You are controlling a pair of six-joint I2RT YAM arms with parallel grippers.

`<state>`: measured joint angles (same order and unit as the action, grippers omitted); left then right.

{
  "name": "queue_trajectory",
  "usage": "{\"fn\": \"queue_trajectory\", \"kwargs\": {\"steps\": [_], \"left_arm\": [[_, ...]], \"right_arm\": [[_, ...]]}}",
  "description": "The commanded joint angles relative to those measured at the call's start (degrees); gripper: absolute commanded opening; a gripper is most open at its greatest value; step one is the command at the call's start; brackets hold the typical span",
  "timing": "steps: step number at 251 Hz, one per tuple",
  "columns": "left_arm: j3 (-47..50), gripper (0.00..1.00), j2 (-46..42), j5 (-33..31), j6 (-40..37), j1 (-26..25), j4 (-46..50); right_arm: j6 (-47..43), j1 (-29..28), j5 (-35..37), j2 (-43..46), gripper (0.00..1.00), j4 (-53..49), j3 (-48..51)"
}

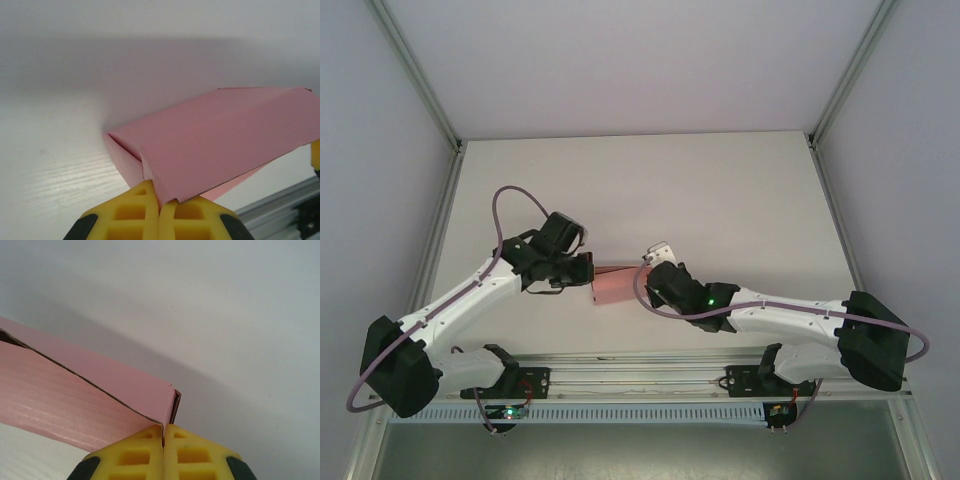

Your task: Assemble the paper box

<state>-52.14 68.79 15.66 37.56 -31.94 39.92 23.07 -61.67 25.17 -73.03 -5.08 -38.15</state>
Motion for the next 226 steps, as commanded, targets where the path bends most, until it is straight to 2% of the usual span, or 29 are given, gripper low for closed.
{"fn": "queue_trajectory", "kwargs": {"steps": [1, 98, 119, 153, 177, 226], "left_arm": [[-1.3, 0.00, 0.6, 10.3, 2.1, 1.1, -1.4], [-0.6, 0.00, 0.5, 19.5, 5.1, 7.7, -2.7], [-1.7, 0.00, 0.5, 16.8, 2.9, 7.8, 0.1], [-1.6, 0.00, 1.2, 16.5, 0.4, 7.9, 1.1], [-1.4, 0.00, 1.7, 12.9, -3.0, 7.8, 3.6], [4.4, 0.00, -0.1, 7.0, -3.6, 4.9, -1.1]], "right_arm": [[-1.7, -1.2, -2.2, -2.7, 0.00, -6.9, 0.9], [-2.2, -1.4, -3.2, -3.2, 0.00, -7.0, 1.6], [-2.1, -1.4, -3.0, -3.3, 0.00, -6.8, 1.7], [-2.0, -1.3, -2.3, -3.7, 0.00, -7.6, 1.4], [-1.2, -1.4, -1.8, -3.3, 0.00, -7.5, 1.6], [-0.6, -1.3, -2.3, -2.7, 0.00, -6.4, 2.1]]}}
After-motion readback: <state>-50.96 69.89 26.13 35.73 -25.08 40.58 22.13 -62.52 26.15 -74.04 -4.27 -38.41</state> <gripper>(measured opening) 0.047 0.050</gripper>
